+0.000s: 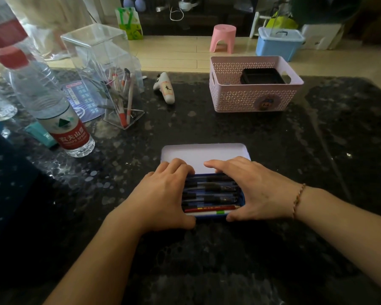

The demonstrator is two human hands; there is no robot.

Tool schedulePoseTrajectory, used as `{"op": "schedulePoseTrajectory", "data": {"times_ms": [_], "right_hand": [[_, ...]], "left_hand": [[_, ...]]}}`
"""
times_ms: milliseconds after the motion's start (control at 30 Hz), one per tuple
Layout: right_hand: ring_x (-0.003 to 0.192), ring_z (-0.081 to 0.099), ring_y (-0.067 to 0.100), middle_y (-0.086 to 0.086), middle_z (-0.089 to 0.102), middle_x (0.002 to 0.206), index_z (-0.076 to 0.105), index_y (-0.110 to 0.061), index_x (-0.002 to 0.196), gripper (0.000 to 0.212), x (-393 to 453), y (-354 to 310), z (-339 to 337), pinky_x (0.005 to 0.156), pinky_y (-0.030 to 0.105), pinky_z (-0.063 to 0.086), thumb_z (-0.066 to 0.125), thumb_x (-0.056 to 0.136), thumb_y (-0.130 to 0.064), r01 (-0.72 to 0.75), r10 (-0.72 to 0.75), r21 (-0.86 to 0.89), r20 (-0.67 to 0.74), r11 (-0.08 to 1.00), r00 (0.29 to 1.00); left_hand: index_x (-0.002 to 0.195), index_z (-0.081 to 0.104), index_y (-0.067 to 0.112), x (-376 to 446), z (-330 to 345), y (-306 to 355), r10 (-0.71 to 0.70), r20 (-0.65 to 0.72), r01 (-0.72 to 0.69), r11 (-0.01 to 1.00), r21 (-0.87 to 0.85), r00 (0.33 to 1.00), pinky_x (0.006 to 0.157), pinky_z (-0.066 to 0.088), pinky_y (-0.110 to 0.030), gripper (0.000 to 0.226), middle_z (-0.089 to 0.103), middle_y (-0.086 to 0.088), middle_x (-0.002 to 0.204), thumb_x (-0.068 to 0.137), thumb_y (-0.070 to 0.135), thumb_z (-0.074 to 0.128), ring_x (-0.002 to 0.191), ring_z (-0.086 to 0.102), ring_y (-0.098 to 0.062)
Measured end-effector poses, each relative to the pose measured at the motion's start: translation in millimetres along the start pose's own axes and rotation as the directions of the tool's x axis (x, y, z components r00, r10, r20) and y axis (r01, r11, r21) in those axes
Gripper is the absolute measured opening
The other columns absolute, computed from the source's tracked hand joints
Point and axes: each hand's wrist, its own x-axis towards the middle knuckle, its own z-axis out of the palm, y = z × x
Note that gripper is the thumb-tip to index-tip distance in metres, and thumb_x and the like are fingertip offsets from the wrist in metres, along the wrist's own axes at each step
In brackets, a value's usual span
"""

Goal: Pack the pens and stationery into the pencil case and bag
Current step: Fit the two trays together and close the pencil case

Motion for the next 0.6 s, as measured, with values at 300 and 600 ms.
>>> {"op": "schedulePoseTrajectory", "data": {"times_ms": [300,600], "right_hand": [[0.121,0.03,0.001,-0.017,0.036,0.134,0.009,-0.047,0.14,0.102,0.1,0.5,0.7,0.103,0.025,0.029,0.076,0.064,-0.056,0.018,-0.018,0.012,0.01,1.0,1.0],[0.12,0.029,0.006,-0.014,0.028,0.131,0.009,-0.037,0.145,0.106,3.4,-3.6,4.0,0.106,0.031,0.03,0.071,0.063,-0.064,0.015,-0.015,-0.013,0.029,1.0,0.999]], "left_hand": [[0.128,0.03,0.033,0.8,-1.3,-0.7,-0.007,0.041,0.009,0.999,-0.051,0.999,0.093,0.046,-0.027,0.088,0.034,0.016,0.124,0.056,0.066,0.069,0.112,0.037,-0.005],[0.127,0.029,0.034,1.1,-3.2,0.1,-0.005,0.049,0.009,0.996,-0.085,0.999,0.094,0.046,-0.028,0.089,0.032,0.017,0.122,0.056,0.063,0.072,0.111,0.038,-0.004]]}}
